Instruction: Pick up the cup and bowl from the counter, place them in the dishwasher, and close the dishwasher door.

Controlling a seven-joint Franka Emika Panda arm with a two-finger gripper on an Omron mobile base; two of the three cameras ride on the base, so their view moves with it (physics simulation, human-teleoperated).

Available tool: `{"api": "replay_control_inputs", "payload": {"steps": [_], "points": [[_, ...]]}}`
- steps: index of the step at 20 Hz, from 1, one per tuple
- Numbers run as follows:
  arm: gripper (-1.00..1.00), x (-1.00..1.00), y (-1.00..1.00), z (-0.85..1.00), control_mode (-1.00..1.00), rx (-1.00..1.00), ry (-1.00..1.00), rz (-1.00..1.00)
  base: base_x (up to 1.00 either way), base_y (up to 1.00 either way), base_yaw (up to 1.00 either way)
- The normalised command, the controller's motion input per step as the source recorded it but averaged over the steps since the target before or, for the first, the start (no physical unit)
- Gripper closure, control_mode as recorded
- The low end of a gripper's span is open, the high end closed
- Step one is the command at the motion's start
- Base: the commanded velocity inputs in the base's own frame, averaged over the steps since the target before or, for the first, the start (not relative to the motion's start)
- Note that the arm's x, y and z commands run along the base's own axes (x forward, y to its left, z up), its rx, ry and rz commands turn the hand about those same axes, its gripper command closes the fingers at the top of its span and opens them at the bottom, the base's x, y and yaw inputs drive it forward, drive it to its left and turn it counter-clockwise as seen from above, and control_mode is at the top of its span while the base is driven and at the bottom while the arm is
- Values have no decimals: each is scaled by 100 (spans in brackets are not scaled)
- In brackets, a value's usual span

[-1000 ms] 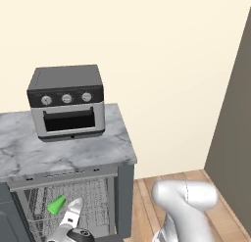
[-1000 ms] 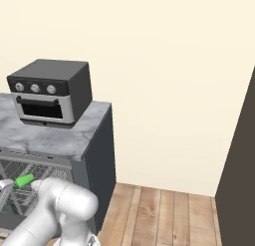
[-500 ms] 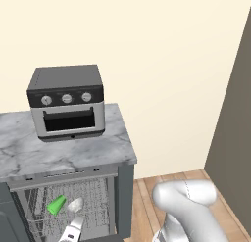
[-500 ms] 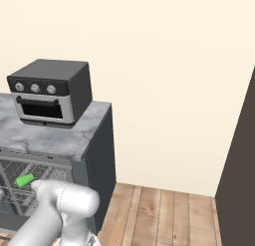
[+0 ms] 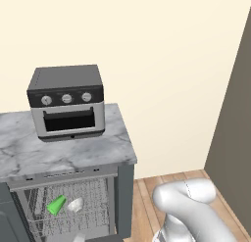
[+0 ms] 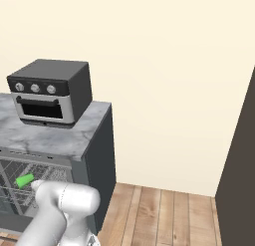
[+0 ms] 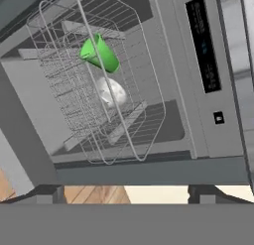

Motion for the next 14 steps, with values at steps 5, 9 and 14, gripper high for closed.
{"api": "replay_control_inputs", "payload": {"steps": [5,9,14], "points": [[-100,-41,11,0,-100,-15,-16,0,0,0,0],[-100,-42,11,-9,-100,-10,-18,0,0,0,0],[-100,-28,1,-40,-100,-4,-16,0,0,0,0]]}}
